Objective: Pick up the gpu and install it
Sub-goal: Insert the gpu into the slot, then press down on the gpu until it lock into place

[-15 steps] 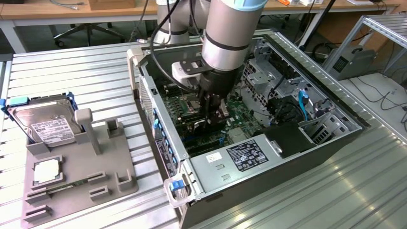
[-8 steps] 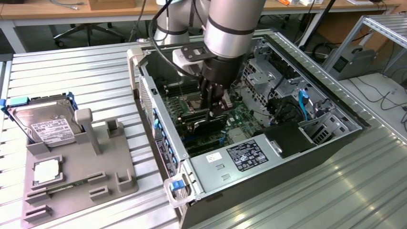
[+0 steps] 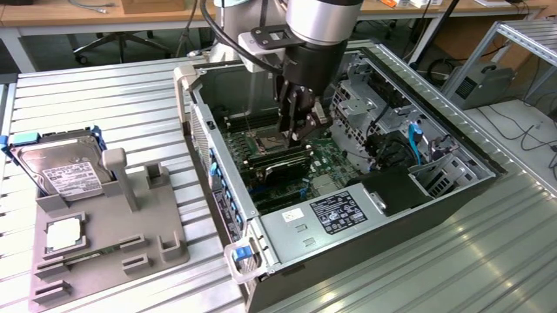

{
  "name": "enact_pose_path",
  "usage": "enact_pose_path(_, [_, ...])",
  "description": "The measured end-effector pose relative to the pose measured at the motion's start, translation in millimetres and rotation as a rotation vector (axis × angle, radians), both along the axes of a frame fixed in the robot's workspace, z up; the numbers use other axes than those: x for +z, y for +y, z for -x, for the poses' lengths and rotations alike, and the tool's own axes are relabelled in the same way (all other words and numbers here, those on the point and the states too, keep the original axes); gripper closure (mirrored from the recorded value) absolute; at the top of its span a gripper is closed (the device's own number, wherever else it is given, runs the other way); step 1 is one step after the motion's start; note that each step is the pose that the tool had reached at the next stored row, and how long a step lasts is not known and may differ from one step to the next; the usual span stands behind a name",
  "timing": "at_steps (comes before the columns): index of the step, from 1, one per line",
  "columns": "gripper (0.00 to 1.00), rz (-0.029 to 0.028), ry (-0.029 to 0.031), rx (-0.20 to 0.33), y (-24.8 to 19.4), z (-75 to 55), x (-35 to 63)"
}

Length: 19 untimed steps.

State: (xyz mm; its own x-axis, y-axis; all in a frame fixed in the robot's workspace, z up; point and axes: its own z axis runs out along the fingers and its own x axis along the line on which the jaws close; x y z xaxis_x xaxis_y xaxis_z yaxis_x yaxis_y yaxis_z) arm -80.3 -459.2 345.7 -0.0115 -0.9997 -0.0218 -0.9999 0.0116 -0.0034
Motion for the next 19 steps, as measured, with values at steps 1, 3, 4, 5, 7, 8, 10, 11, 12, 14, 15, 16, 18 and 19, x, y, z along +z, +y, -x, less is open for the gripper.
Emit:
enact_pose_path(1, [0.60, -0.0003, -0.0001, 0.000, 0.0, 0.0, 0.0])
enact_pose_path(3, [0.60, 0.0000, 0.0000, 0.000, 0.0, 0.0, 0.2])
enact_pose_path(4, [0.60, -0.0001, -0.0001, 0.000, 0.0, 0.0, 0.1])
enact_pose_path(5, [0.60, 0.0000, 0.0000, 0.000, 0.0, 0.0, 0.1])
enact_pose_path(7, [0.60, 0.0000, -0.0001, 0.000, 0.0, 0.0, 0.1])
enact_pose_path(8, [0.60, 0.0000, 0.0000, 0.000, 0.0, 0.0, 0.1])
enact_pose_path(10, [0.60, 0.0000, 0.0000, 0.000, 0.0, 0.0, 0.2])
enact_pose_path(11, [0.60, -0.0001, -0.0001, 0.000, 0.0, 0.0, 0.1])
enact_pose_path(12, [0.60, 0.0000, 0.0000, 0.000, 0.0, 0.0, 0.1])
enact_pose_path(14, [0.61, -0.0001, 0.0000, 0.000, 0.0, 0.0, 0.1])
enact_pose_path(15, [0.61, 0.0000, -0.0001, 0.000, 0.0, 0.0, 0.1])
enact_pose_path(16, [0.67, 0.0000, 0.0000, 0.000, 0.0, 0.0, 0.2])
enact_pose_path(18, [0.86, 0.0000, 0.0000, 0.000, 0.0, 0.0, 0.1])
enact_pose_path(19, [0.86, 0.0000, 0.0000, 0.000, 0.0, 0.0, 0.1])
